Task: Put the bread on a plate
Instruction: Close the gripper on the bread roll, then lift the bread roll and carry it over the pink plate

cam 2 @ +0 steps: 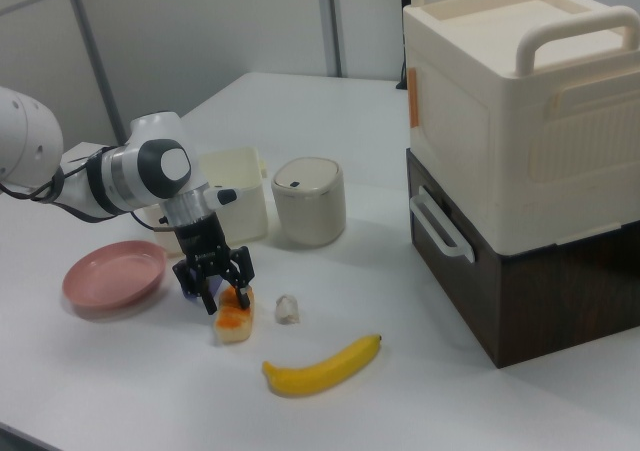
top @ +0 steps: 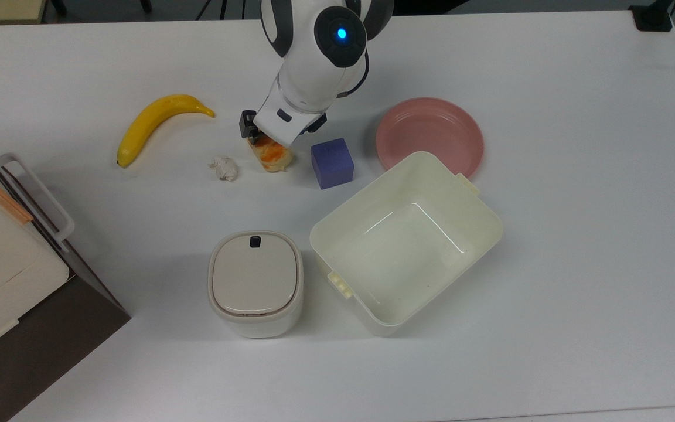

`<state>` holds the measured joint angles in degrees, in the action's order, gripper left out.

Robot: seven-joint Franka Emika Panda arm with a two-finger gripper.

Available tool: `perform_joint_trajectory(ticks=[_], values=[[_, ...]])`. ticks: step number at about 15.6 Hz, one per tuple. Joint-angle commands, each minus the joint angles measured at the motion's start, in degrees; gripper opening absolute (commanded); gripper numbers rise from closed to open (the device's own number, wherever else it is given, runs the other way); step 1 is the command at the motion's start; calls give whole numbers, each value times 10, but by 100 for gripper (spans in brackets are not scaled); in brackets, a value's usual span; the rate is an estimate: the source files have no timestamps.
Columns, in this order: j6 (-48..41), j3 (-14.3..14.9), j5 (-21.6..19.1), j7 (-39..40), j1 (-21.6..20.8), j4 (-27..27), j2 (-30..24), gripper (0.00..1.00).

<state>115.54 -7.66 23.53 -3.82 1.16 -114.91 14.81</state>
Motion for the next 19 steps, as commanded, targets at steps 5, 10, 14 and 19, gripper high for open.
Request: perform_joint_trajectory(ticks=[5, 10, 14, 19], values=[[7, 0, 25, 2, -3, 2, 4, 1], [0, 0, 23, 22, -2, 13, -5, 0], [-42, 0, 9, 56, 6, 50, -18, 0], [-117, 2, -72, 147, 16, 91, -71, 0]])
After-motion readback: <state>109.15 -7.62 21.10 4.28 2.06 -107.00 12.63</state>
